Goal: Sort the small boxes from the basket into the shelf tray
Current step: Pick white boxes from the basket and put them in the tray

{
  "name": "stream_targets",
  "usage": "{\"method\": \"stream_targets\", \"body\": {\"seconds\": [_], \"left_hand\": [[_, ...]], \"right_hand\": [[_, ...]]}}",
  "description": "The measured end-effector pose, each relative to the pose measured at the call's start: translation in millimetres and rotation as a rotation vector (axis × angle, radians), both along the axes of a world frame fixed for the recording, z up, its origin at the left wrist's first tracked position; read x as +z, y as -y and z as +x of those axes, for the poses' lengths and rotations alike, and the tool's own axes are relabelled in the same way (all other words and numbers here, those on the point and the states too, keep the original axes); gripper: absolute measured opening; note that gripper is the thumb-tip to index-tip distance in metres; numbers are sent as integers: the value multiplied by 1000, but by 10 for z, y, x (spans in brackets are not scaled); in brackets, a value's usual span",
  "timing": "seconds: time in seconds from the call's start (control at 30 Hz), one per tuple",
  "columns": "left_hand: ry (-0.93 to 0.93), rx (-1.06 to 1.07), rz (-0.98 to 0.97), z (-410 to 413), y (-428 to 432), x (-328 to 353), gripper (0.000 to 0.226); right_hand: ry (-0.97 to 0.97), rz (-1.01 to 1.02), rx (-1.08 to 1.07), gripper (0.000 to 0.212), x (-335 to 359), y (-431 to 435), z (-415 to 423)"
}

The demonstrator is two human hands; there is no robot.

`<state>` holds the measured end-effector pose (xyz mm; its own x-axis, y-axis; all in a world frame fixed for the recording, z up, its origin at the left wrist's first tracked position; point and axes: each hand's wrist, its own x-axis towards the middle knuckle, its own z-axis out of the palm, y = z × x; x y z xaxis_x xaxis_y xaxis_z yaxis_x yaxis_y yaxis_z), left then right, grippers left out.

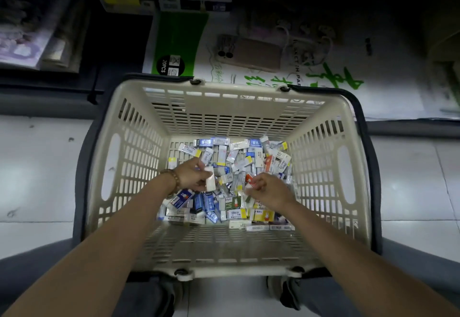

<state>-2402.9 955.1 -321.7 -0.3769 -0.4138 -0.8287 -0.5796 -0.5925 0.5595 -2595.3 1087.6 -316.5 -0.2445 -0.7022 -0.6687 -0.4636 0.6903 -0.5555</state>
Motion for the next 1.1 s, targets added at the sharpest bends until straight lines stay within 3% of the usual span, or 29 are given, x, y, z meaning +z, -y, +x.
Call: {"method": "stream_targets", "body": {"seconds": [0.1, 0.23, 0.3, 0.4, 0.47, 0.57, 0.63, 0.8, 0.87, 1.03, 1.1], "left_hand": [[-56, 197, 6, -23, -10, 43, 19], [-76, 388, 60, -8, -123, 120, 19], [-113, 441, 118, 21, -183, 164, 20], [-108, 455, 117, 108, -214, 256, 22], [-63, 464, 99, 179, -186, 323, 19], [-84, 501, 130, 292, -133, 406, 4], [-115, 482, 133, 359, -125, 451, 14], [-98, 394, 25, 465, -127, 522, 13], [-100, 380, 1, 487, -95, 530, 20], [-187, 510, 17, 406, -56, 576, 21], [-212, 502, 11, 341, -60, 610, 19]], "right_hand": [[-95, -41, -48, 37, 7, 203, 132], [-161, 60, 32, 59, -85, 418, 290], [-200, 66, 74, 60, -136, 458, 329], [17, -9, 16, 49, -203, 465, 332], [86, -62, 107, 46, -203, 471, 306], [8, -120, 282, 53, -203, 487, 274], [-67, -183, 322, 52, -207, 487, 284], [-198, -304, 405, 36, -257, 508, 365], [-121, -299, 300, 31, -233, 575, 383], [475, -237, -467, 17, 148, 852, 459], [548, -224, -518, 17, 265, 912, 506]]}}
